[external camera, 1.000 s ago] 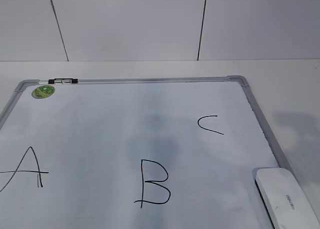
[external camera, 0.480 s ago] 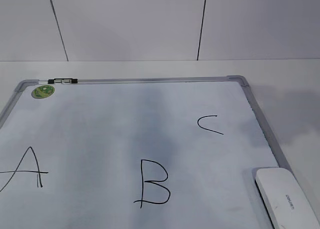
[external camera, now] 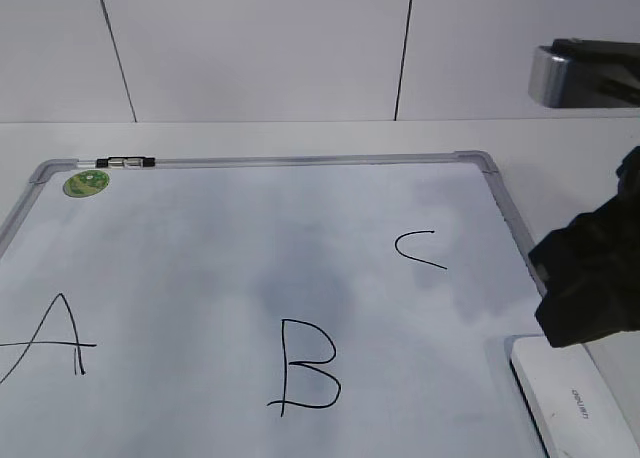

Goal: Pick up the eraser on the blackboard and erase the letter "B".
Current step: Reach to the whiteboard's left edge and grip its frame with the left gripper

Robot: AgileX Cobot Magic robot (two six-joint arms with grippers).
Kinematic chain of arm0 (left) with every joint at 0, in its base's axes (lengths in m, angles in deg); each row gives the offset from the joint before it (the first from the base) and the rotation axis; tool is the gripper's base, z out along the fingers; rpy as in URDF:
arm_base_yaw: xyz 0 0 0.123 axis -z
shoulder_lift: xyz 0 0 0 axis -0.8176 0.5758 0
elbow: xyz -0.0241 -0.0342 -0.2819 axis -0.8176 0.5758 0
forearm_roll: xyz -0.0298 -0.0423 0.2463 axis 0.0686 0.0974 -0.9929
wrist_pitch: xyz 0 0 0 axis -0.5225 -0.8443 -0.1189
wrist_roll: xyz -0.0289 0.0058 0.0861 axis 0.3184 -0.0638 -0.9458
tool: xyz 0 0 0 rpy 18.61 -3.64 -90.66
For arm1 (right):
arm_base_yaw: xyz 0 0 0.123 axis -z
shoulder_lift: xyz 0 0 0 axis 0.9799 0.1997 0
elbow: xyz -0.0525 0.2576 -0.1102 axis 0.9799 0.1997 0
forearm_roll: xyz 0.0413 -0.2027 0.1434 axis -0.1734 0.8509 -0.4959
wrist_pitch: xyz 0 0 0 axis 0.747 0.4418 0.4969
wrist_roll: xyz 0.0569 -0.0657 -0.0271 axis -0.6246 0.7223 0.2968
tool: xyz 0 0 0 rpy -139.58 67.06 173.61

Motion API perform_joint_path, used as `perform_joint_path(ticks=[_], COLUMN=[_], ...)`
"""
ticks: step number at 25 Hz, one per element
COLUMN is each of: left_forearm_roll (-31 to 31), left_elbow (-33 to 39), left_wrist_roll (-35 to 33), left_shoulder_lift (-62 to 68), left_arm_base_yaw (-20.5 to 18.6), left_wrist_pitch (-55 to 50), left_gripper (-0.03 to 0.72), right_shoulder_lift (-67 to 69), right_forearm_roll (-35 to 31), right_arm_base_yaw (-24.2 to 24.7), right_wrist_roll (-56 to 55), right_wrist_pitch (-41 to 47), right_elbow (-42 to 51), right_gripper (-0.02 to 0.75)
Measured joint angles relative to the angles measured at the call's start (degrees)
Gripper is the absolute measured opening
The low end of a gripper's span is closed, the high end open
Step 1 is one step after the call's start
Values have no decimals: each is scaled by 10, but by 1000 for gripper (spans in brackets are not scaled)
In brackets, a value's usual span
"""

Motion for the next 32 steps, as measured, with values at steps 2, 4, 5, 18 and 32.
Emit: perform_joint_path(ticks=[2, 4, 5, 18, 32], left_forearm_roll=[0, 1, 2, 9, 2], left_elbow=[0, 0, 0, -132, -142], left_wrist_roll=[0, 0, 0, -31, -45], left_shoulder_lift=[15, 30, 37, 170, 242], left_arm_base_yaw=[-6, -21, -29, -61, -61], left_wrist_pitch=[8, 14, 18, -31, -7], left_gripper=[239, 239, 239, 239, 239], right_shoulder_lift=[3, 3, 3, 3, 3], right_forearm_roll=[7, 15, 18, 31, 49], right_arm_base_yaw=[0, 0, 0, 0, 0], right_wrist_roll=[-5, -6, -8, -7, -6], right_wrist_pitch=[0, 0, 0, 0, 0], right_elbow=[0, 0, 0, 0, 0], right_gripper=[214, 214, 214, 214, 214])
